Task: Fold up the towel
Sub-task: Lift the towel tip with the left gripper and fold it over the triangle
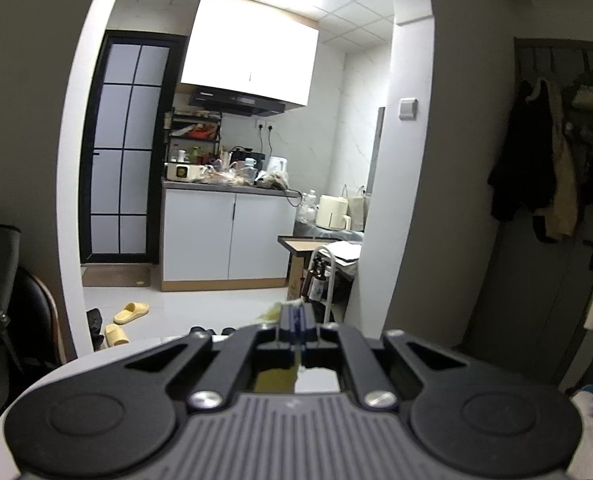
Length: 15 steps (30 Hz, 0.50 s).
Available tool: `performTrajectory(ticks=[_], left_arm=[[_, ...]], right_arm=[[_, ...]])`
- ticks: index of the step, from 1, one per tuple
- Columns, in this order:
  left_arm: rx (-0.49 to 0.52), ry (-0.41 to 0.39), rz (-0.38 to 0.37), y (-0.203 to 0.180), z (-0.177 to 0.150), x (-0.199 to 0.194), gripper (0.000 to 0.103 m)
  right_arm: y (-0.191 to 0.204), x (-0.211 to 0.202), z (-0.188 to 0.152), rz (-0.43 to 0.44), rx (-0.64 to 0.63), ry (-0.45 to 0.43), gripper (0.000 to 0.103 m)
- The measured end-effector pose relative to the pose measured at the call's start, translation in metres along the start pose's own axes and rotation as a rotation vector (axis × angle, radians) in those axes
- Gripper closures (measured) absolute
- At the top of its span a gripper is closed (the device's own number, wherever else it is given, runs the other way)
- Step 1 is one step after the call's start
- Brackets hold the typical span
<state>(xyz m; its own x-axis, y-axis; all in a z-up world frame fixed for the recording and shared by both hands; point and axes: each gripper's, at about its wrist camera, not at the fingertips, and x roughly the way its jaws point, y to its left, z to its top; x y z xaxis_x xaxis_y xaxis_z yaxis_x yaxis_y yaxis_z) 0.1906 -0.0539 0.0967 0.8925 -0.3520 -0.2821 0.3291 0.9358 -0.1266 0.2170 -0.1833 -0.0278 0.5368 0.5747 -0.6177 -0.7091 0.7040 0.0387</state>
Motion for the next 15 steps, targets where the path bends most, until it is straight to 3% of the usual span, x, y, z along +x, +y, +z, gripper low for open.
performTrajectory(ticks=[9, 15], left_arm=[[0.022, 0.062, -0.038, -0.01, -0.011, 0.037, 0.101], [0.031, 0.087, -0.05, -0.013, -0.019, 0.055, 0.101]], right_arm=[[-0.01, -0.006, -0.002, -0.004, 0.044, 0.012, 0.062], [-0.026, -0.033, -0.005, -0.008, 0.079, -0.031, 0.062]])
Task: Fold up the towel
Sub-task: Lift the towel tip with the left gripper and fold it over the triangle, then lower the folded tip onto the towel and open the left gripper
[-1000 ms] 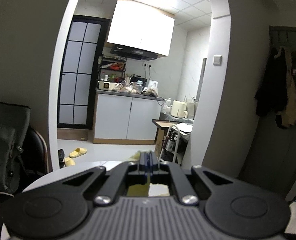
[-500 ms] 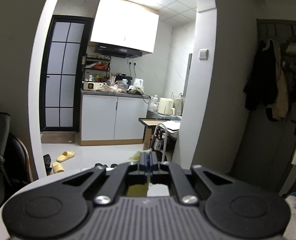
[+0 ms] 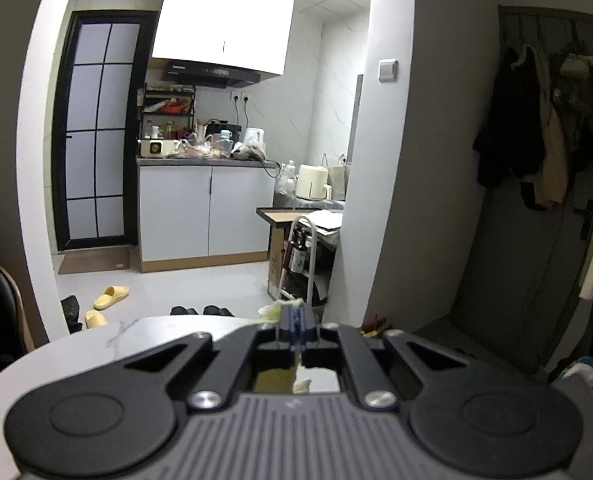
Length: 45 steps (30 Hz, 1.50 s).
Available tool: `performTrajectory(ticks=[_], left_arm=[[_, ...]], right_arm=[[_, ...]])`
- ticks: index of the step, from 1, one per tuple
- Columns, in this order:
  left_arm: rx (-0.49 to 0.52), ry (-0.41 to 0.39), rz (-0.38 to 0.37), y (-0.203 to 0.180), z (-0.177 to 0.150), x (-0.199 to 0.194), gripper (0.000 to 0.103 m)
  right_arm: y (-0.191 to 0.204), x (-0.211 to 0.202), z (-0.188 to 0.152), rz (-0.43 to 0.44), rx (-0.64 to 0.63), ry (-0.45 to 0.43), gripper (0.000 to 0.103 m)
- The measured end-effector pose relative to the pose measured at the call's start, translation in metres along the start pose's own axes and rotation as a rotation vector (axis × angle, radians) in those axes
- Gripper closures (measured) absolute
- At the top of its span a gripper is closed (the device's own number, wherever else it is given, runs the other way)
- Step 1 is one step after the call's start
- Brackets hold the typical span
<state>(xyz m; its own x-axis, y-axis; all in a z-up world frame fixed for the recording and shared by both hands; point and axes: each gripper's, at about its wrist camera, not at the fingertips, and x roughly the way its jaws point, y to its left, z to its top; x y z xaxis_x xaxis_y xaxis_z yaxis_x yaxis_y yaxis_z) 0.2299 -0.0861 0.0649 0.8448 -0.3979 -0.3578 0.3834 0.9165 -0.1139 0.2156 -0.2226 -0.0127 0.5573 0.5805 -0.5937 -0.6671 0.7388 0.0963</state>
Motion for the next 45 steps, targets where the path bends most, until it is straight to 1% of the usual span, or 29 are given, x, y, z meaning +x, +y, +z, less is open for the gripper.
performTrajectory(ticks=[2, 9, 15, 18, 19, 20, 21, 24, 28, 32, 35, 45], left_arm=[[-0.001, 0.021, -0.002, 0.002, -0.004, 0.012, 0.101], [0.009, 0.095, 0.003, 0.006, -0.015, 0.049, 0.1], [0.008, 0.142, -0.018, 0.009, -0.024, 0.067, 0.099], [0.024, 0.178, -0.026, 0.005, -0.028, 0.076, 0.087], [0.032, 0.178, -0.021, 0.003, -0.029, 0.076, 0.08], [0.043, 0.177, -0.013, 0.001, -0.031, 0.075, 0.076], [0.047, 0.176, -0.01, 0.0, -0.032, 0.075, 0.074], [0.045, 0.178, 0.018, 0.001, -0.035, 0.064, 0.073], [0.018, 0.184, 0.069, 0.003, -0.047, 0.047, 0.067], [-0.018, 0.181, 0.116, 0.006, -0.058, 0.028, 0.066], [-0.044, 0.167, 0.133, 0.007, -0.063, 0.015, 0.062], [-0.096, 0.139, 0.141, 0.014, -0.058, -0.019, 0.061]], right_arm=[[-0.007, -0.006, -0.001, 0.001, 0.018, -0.008, 0.062], [-0.033, -0.013, -0.004, -0.029, 0.063, 0.017, 0.062], [-0.046, -0.024, -0.007, -0.06, 0.084, -0.008, 0.062], [-0.048, -0.026, -0.009, -0.064, 0.088, -0.009, 0.062], [-0.048, -0.026, -0.009, -0.065, 0.086, -0.007, 0.062], [-0.048, -0.025, -0.01, -0.066, 0.084, -0.005, 0.062], [-0.047, -0.025, -0.01, -0.067, 0.083, -0.004, 0.062], [-0.046, -0.026, -0.011, -0.07, 0.081, -0.002, 0.062], [-0.042, -0.03, -0.013, -0.065, 0.072, -0.009, 0.062], [-0.043, -0.028, -0.013, -0.067, 0.063, -0.006, 0.062], [-0.041, -0.025, -0.015, -0.076, 0.058, 0.001, 0.062], [-0.025, -0.01, -0.012, -0.094, 0.038, 0.016, 0.062]])
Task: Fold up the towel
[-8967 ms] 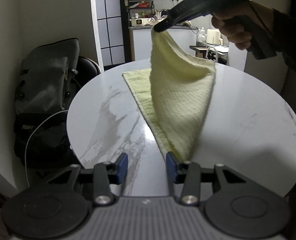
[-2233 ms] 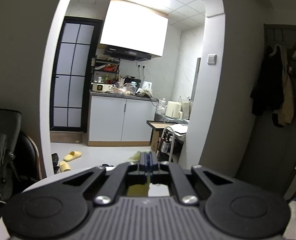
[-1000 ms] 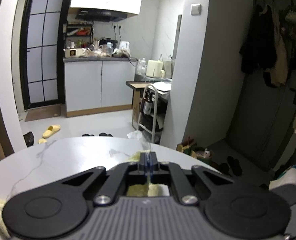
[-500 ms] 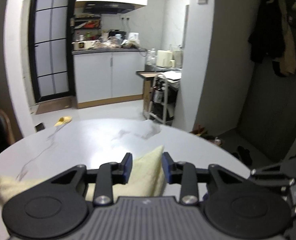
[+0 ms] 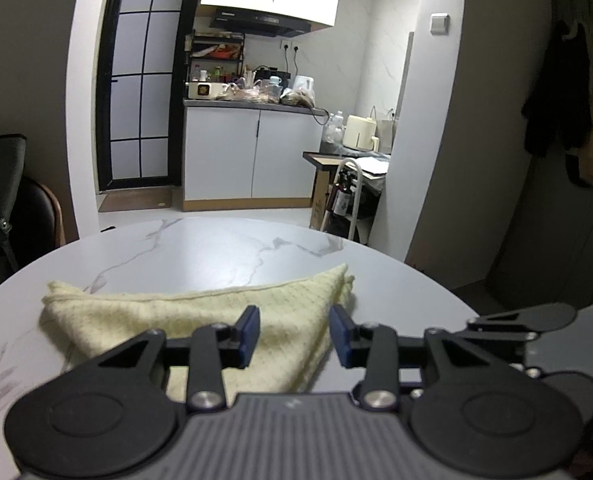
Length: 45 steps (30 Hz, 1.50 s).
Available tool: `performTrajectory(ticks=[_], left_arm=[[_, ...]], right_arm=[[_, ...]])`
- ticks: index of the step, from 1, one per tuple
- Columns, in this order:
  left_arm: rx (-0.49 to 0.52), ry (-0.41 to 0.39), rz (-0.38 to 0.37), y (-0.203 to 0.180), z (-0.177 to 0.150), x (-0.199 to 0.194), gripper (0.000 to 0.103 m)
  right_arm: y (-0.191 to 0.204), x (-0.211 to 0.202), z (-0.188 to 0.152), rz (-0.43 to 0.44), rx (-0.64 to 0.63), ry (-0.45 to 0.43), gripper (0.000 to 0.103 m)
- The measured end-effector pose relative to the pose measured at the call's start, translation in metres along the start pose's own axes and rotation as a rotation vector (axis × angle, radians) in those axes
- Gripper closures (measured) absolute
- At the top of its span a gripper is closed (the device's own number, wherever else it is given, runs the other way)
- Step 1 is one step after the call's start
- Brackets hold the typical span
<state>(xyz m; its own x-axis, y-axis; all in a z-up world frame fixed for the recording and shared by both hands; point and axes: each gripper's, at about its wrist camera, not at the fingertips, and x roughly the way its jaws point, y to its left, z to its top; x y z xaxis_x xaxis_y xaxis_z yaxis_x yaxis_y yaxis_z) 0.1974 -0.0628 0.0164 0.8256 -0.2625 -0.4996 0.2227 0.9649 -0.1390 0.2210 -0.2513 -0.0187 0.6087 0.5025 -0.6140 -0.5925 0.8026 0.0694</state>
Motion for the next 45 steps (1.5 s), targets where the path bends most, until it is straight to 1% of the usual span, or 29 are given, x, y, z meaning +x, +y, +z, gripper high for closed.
performTrajectory(ticks=[4, 6, 8, 11, 14, 20, 22, 26, 31, 37, 40, 45], left_arm=[[-0.016, -0.003, 0.015, 0.008, -0.002, -0.011, 0.061], [-0.027, -0.006, 0.026, 0.013, -0.002, -0.017, 0.059], [-0.042, -0.01, 0.039, 0.02, -0.004, -0.026, 0.051], [-0.051, -0.012, 0.042, 0.026, -0.008, -0.034, 0.047], [-0.029, -0.01, 0.065, 0.028, -0.013, -0.047, 0.041], [-0.029, 0.004, 0.082, 0.039, -0.032, -0.075, 0.037], [-0.024, 0.009, 0.081, 0.041, -0.034, -0.081, 0.036], [-0.024, 0.024, 0.086, 0.048, -0.042, -0.095, 0.033], [-0.001, 0.037, 0.09, 0.048, -0.048, -0.108, 0.031], [0.034, 0.022, 0.075, 0.043, -0.054, -0.13, 0.026], [0.023, 0.014, 0.07, 0.044, -0.06, -0.141, 0.026], [0.018, 0.025, 0.055, 0.043, -0.07, -0.155, 0.025]], right_arm=[[0.003, 0.006, 0.002, -0.009, -0.007, 0.004, 0.062], [0.005, 0.01, 0.003, -0.013, -0.009, 0.006, 0.062], [0.008, 0.012, 0.004, -0.013, -0.024, 0.001, 0.062], [0.015, 0.015, 0.005, -0.016, -0.047, -0.008, 0.062], [0.022, 0.019, 0.007, -0.007, -0.073, -0.009, 0.062], [0.028, 0.021, 0.01, 0.005, -0.034, -0.016, 0.062], [0.032, 0.016, 0.008, -0.002, -0.009, -0.026, 0.062], [0.043, -0.002, 0.002, -0.021, -0.013, -0.045, 0.062], [0.053, -0.021, -0.008, -0.045, 0.014, -0.039, 0.062], [0.064, -0.046, -0.018, -0.087, 0.03, -0.063, 0.062], [0.071, -0.056, -0.021, -0.103, 0.026, -0.065, 0.062], [0.082, -0.067, -0.027, -0.105, 0.01, -0.062, 0.062]])
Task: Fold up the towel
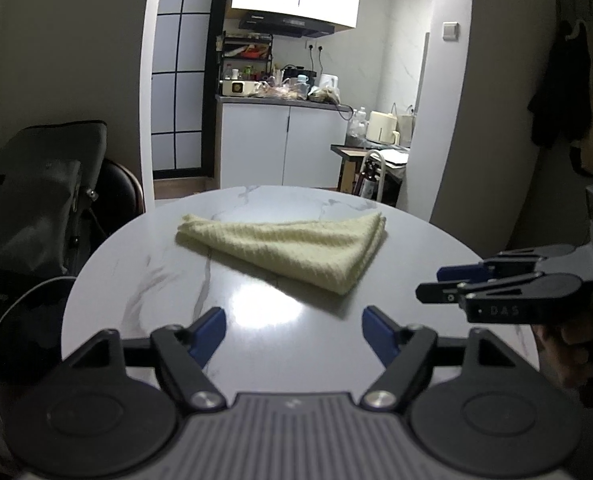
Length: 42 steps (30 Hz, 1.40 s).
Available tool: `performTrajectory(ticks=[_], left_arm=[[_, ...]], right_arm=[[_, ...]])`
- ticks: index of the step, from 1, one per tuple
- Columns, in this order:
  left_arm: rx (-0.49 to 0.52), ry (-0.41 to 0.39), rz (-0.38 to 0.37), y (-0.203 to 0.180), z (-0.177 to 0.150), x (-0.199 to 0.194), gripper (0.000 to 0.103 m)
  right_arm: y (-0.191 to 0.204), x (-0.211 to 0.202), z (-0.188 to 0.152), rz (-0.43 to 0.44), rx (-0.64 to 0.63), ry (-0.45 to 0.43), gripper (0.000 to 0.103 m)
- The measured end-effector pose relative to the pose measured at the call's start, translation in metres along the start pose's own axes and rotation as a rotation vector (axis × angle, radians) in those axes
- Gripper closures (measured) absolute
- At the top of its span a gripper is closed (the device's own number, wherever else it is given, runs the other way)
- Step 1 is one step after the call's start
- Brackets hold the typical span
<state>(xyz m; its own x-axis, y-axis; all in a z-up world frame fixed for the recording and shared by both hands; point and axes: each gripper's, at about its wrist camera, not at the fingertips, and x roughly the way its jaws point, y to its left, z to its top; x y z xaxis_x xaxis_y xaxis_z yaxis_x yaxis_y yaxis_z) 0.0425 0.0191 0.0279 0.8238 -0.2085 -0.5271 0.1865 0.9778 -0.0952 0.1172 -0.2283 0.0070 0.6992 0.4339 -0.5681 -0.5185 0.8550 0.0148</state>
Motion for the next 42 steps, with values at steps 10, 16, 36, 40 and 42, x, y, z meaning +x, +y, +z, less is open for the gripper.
performTrajectory(ticks=[10, 16, 36, 40, 42], left_arm=[[0.015, 0.017, -0.018, 0.002, -0.008, -0.004, 0.022], [0.008, 0.038, -0.019, 0.011, -0.009, 0.007, 0.022], [-0.028, 0.029, 0.006, 0.025, -0.012, 0.015, 0.007], [-0.035, 0.05, -0.003, 0.025, -0.013, 0.02, 0.0], [-0.034, 0.063, -0.006, 0.025, -0.012, 0.022, 0.0]], right_arm=[[0.007, -0.007, -0.003, -0.021, 0.041, 0.025, 0.062], [0.007, 0.0, -0.007, -0.04, 0.06, 0.041, 0.062], [0.001, -0.002, -0.025, 0.04, -0.006, -0.015, 0.032], [-0.001, -0.008, -0.027, 0.061, 0.015, -0.046, 0.007], [0.0, -0.009, -0.027, 0.061, 0.023, -0.051, 0.004]])
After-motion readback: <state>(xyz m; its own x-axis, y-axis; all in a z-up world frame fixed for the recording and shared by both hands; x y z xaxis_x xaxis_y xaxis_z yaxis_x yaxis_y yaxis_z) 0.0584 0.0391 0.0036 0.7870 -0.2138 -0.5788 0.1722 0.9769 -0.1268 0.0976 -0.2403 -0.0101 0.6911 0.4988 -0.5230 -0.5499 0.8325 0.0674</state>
